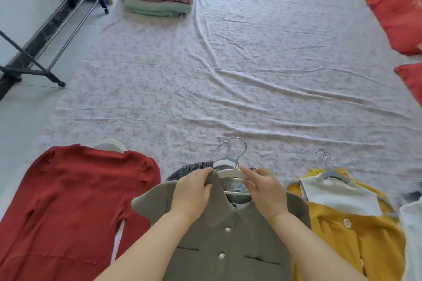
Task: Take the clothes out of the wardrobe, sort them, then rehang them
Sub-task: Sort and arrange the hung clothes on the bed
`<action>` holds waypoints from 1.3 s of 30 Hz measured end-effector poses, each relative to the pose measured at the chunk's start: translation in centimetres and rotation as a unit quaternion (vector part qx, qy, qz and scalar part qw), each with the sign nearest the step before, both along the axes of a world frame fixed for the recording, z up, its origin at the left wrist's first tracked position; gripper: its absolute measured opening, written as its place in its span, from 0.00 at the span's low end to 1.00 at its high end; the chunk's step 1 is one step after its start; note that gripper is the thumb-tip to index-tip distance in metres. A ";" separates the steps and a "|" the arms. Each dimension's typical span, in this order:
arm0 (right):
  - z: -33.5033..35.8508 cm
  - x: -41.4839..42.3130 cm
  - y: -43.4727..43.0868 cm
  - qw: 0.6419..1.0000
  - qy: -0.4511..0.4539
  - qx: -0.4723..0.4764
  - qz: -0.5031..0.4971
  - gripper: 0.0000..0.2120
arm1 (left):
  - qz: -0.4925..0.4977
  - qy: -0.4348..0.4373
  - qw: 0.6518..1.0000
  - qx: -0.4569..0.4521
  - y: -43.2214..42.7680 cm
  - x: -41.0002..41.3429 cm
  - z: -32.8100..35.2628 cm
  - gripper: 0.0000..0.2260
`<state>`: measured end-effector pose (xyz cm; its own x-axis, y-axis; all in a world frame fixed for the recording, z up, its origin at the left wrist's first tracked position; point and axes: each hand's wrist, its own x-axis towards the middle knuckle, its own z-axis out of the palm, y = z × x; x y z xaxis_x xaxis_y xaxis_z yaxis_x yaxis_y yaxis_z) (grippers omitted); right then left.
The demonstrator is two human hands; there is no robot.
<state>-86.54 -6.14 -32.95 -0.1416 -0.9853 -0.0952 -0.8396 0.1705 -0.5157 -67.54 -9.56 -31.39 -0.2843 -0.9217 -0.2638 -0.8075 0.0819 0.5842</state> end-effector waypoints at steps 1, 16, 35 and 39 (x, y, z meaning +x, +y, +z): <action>-1.2 -0.2 -1.0 1.000 0.001 0.023 -0.001 0.19 | -0.002 -0.015 1.000 0.002 -0.5 -0.1 -0.8 0.21; -5.0 2.4 0.3 0.972 -0.010 0.227 0.064 0.19 | 0.023 -0.120 0.990 0.071 1.8 2.2 -3.5 0.21; 2.9 18.3 -4.1 0.972 0.002 0.159 0.171 0.20 | 0.184 -0.154 0.970 0.032 4.2 22.7 5.4 0.22; 3.2 24.5 -5.2 0.973 0.005 0.155 0.169 0.19 | 0.163 -0.152 0.974 0.031 2.2 28.5 5.3 0.21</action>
<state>-62.01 -11.34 -29.80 0.1821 -0.8998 -0.3964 -0.8799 0.0308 -0.4741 -39.04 -7.31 -26.13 0.1212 -0.9298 -0.3477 -0.9209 -0.2360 0.3103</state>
